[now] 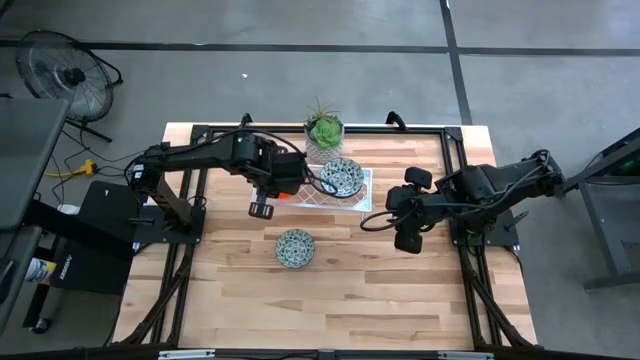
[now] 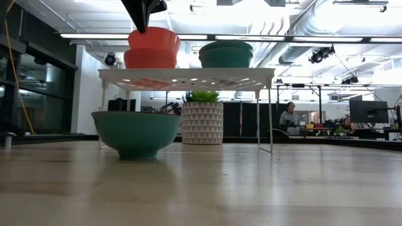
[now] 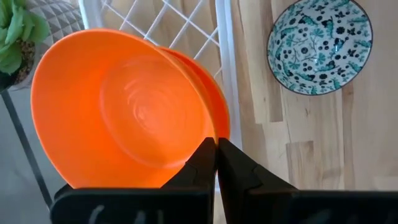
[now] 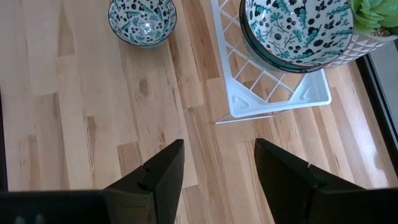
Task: Pick & Place Mini bowls
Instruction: Stack the orange bowl on the orange bowl on the shelf
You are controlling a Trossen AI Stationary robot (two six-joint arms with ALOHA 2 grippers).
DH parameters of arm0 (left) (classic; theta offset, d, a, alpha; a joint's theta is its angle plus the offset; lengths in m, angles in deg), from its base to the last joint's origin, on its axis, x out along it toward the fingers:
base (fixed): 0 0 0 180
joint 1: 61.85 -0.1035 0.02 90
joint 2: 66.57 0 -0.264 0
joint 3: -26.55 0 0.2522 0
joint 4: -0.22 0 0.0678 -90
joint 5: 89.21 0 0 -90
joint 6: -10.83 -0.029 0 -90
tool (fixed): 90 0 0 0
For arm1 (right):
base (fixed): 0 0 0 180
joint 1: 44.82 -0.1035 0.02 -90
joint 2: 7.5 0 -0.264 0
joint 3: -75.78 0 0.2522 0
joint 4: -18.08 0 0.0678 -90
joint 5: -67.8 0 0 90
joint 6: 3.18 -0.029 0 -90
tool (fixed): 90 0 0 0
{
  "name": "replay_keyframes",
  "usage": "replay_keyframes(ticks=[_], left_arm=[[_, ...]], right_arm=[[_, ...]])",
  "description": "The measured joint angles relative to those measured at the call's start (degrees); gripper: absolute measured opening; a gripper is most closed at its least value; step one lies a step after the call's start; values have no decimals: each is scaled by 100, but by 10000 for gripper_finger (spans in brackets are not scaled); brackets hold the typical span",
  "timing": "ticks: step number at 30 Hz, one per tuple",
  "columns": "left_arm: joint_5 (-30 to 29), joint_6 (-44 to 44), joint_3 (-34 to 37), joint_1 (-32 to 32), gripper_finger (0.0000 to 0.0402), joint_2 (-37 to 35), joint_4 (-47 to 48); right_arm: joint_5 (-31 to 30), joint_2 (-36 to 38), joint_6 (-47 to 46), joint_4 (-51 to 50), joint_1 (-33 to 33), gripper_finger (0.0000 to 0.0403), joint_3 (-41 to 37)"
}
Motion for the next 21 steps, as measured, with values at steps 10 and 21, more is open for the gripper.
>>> replay_keyframes(ticks=[10, 21], left_arm=[[27, -255, 31, -2, 1, 124, -5], [-2, -363, 87, -2, 83, 136, -2]], right_arm=[[0, 0, -1, -1, -1, 184, 0], [0, 0, 64, -2, 0, 184, 0]])
